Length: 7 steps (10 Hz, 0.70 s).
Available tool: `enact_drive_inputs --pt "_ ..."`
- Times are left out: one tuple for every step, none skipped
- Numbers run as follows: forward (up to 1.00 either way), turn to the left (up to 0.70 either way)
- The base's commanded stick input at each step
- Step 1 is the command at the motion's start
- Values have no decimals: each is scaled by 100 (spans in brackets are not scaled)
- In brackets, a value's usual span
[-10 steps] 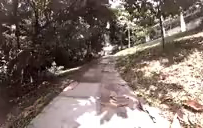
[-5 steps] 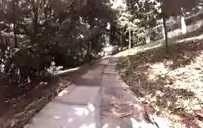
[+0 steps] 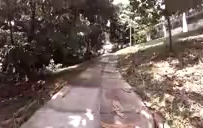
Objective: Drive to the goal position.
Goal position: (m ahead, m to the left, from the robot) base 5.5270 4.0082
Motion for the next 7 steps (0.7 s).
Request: enact_drive_inputs --pt "45 0" --pt "45 0" --pt "45 0" --pt "45 0" --pt "45 0" --pt "45 0" --pt "45 0"
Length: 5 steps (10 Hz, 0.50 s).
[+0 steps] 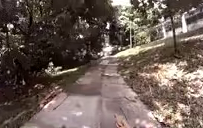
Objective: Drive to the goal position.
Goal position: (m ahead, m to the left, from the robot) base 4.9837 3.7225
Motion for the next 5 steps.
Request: enact_drive_inputs --pt "45 0" --pt "45 0" --pt "45 0" --pt "45 0" --pt "45 0"
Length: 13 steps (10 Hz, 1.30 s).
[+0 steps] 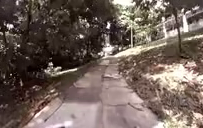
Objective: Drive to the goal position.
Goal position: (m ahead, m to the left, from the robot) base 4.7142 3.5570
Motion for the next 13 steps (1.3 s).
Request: enact_drive_inputs --pt "45 0" --pt "45 0" --pt "45 0" --pt "45 0" --pt "45 0" --pt "45 0" --pt "45 0" --pt "45 0" --pt "45 0" --pt "45 -21" --pt "45 -27" --pt "45 -27" --pt "45 -27"
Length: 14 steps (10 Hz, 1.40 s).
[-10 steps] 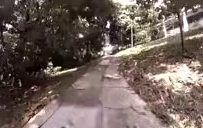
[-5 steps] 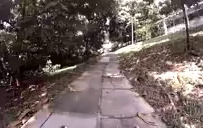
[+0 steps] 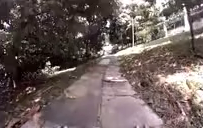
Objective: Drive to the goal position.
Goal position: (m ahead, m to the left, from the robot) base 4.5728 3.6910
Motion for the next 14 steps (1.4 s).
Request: enact_drive_inputs --pt "45 -14" --pt "45 0" --pt "45 0" --pt "45 0" --pt "45 0" --pt "45 0" --pt "45 0" --pt "45 0" --pt "45 0" --pt "45 0" --pt "45 0" --pt "45 0" --pt "45 0" --pt "45 0"
